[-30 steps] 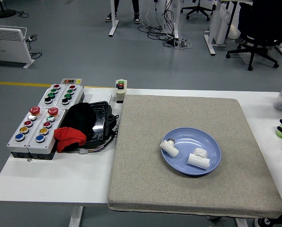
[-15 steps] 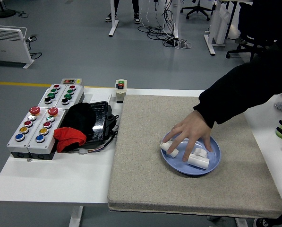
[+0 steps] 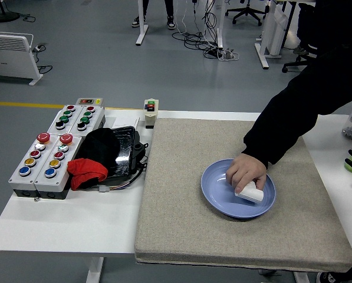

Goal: Pick pipe place plate twice

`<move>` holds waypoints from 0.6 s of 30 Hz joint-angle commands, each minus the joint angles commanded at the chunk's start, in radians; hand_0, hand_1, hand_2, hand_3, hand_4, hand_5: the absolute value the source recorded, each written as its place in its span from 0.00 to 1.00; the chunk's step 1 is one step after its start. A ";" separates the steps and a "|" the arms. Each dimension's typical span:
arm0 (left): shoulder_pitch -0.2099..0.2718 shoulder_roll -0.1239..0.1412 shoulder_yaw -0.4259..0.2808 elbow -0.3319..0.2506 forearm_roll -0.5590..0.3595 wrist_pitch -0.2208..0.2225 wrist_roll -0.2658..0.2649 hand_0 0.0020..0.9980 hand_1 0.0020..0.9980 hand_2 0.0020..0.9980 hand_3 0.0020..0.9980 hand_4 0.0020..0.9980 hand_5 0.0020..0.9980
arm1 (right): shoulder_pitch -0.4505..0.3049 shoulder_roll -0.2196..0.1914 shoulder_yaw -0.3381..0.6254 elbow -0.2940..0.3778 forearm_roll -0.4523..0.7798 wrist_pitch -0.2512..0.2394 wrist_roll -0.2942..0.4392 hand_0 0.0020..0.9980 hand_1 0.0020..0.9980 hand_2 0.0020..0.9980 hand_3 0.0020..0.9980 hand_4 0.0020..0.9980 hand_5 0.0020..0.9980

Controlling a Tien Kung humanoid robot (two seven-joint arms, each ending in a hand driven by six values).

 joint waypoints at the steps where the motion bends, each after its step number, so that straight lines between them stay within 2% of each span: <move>1: 0.000 0.000 0.000 0.000 0.000 0.000 0.000 0.70 0.69 0.71 0.66 0.34 1.00 | 0.000 0.000 0.000 0.000 0.000 -0.001 0.000 0.84 0.80 0.88 0.82 0.60 0.61; 14: 0.004 0.000 0.007 0.001 -0.003 0.000 -0.002 0.70 0.69 0.71 0.66 0.34 1.00 | 0.000 0.001 -0.005 -0.001 0.002 -0.007 0.000 0.84 0.80 0.88 0.82 0.59 0.61; 18: 0.006 0.000 0.009 0.001 -0.004 0.000 -0.001 0.70 0.69 0.71 0.66 0.34 1.00 | 0.000 0.002 -0.003 -0.004 -0.005 -0.024 0.010 0.84 0.80 0.88 0.82 0.59 0.61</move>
